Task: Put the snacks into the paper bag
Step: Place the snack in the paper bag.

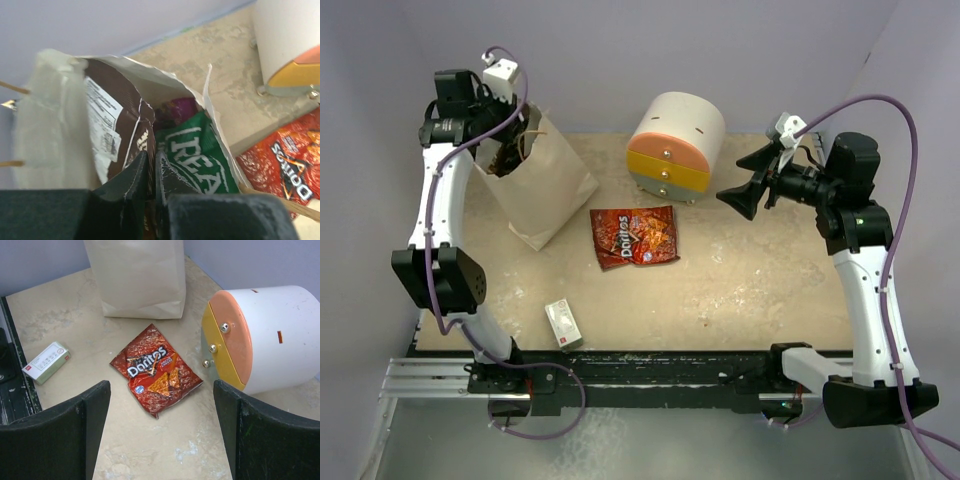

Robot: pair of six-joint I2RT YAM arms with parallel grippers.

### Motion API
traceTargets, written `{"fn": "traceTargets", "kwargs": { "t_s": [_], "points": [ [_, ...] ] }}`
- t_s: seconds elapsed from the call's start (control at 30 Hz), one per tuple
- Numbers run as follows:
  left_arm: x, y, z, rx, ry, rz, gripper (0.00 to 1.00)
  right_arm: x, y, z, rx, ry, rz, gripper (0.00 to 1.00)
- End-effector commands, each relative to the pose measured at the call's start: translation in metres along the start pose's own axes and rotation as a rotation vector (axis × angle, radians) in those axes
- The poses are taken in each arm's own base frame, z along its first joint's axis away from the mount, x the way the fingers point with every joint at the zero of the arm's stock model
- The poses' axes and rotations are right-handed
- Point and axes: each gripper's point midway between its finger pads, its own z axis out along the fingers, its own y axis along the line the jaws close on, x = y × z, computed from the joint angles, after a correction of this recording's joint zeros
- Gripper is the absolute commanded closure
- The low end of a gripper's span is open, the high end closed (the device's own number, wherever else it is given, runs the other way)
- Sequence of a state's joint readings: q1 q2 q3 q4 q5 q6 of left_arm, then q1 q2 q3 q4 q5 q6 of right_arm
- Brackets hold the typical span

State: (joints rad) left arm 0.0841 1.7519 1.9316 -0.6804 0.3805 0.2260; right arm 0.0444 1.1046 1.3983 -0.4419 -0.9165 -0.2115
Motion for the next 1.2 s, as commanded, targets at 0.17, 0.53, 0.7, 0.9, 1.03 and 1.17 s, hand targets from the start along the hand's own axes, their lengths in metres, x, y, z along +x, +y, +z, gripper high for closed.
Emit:
{"fn": "traceTargets", "kwargs": {
  "t_s": [0.17,0.53,0.7,0.9,1.03,1.17],
  "points": [
    [0.065,-0.052,0.011,0.252,0.14,-0.184,0.95,-0.012,0.006,-0.005,-0.018,-0.044,-0.034,0.15],
    [0.085,-0.13,-0.009,0.533,0.163,-0.292,0.95,-0.011,0.006,-0.004,-0.02,-0.048,-0.03,0.14],
    [0.078,-0.173,-0.005,0.601,0.154,-0.189,0.94,-0.011,0.006,-0.004,-0.021,-0.051,-0.028,0.14],
    [0.082,-0.21,0.001,0.681,0.19,-0.161,0.94,-0.01,0.006,-0.007,-0.009,-0.05,-0.029,0.14],
    [0.083,-0.227,-0.001,0.711,0.206,-0.132,0.94,-0.009,0.006,-0.007,-0.009,-0.05,-0.028,0.14],
    [0.075,-0.224,-0.002,0.681,0.191,-0.104,0.94,-0.009,0.005,-0.006,-0.01,-0.051,-0.026,0.13]
  ]
}}
